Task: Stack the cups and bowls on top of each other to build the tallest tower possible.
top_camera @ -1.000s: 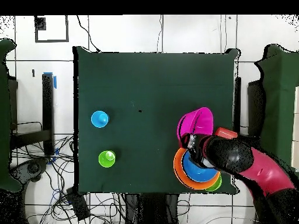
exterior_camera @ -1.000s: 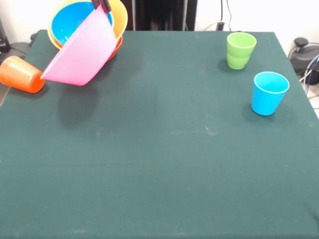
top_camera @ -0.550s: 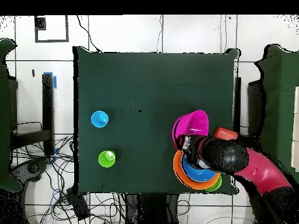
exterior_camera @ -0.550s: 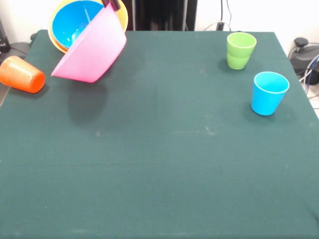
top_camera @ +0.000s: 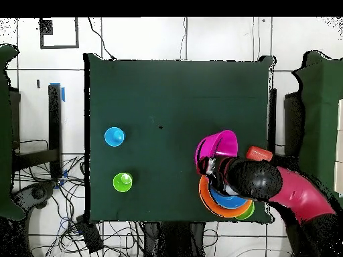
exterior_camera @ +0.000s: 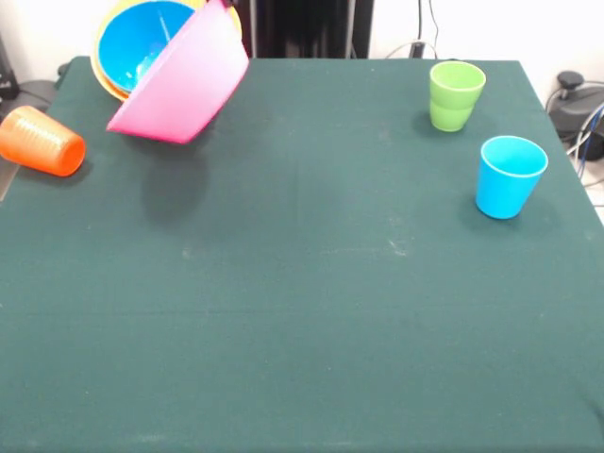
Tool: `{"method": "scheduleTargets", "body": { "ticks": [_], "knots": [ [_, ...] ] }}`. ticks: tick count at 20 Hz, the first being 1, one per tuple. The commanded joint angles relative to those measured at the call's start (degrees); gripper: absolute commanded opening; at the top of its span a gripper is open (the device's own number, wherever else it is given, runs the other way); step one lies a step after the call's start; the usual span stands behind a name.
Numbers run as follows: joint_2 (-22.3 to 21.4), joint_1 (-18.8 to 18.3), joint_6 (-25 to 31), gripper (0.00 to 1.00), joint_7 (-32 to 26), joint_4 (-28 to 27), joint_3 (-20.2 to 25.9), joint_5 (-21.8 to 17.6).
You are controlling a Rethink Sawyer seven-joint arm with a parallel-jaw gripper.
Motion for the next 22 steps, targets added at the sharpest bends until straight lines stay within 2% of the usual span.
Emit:
{"method": "scheduleTargets", "body": {
  "ticks": [1, 6, 11, 18, 22],
  "knots": [
    [-9.83, 0.15, 13.34, 0.00, -6.65, 5.93, 3.90, 3.27],
    [-14.88, -1.46, 14.69, 0.00, -7.84, 8.41, 5.06, 6.24],
    [-16.74, -1.96, 15.87, 0.00, -8.40, 8.98, 5.64, 7.40],
    [-15.88, -2.67, 11.98, 0.00, -7.01, 11.64, 5.47, 8.79],
    [-15.72, -2.46, 11.62, 0.00, -6.59, 11.58, 5.21, 8.11]
  ]
}}
